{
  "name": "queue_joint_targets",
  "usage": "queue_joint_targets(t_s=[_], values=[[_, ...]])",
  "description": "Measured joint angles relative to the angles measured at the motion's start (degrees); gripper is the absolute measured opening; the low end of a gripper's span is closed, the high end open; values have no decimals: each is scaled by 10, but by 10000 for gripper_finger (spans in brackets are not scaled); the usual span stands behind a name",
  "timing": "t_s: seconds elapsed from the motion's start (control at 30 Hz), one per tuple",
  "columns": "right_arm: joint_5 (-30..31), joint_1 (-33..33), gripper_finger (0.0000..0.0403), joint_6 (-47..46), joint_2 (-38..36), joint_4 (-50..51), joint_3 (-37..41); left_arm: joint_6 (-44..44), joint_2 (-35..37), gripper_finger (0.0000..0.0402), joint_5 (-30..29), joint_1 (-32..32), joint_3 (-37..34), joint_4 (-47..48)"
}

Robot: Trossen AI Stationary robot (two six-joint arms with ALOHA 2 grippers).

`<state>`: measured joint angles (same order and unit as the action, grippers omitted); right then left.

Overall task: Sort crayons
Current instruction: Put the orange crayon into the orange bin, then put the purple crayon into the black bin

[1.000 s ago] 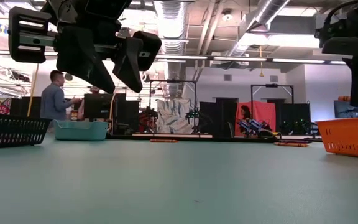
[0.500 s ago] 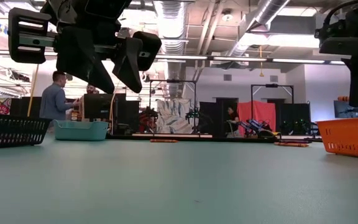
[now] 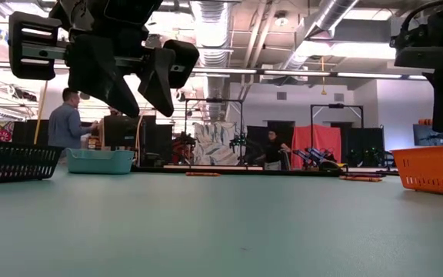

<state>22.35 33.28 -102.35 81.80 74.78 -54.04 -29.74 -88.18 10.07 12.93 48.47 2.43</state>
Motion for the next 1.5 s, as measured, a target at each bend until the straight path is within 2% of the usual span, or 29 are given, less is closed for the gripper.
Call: queue_joint_targets(t_s=[0.6, 0.8, 0.93, 1.27, 1.5], values=[[-3, 0, 2, -2, 0, 0, 0, -10, 0, 151, 0, 0, 0, 13], [-45, 0, 2, -2, 0, 0, 0, -10, 0, 151, 0, 0, 0, 13], [-47, 0, 5, -6, 0, 0, 0, -9, 0, 151, 1, 0, 0, 14], [-47, 0, 73, -7, 0, 1, 0, -4, 0, 151, 1, 0, 0, 36], [-44, 0, 102, 10, 0, 5, 0, 5, 0, 151, 17, 0, 0, 49]])
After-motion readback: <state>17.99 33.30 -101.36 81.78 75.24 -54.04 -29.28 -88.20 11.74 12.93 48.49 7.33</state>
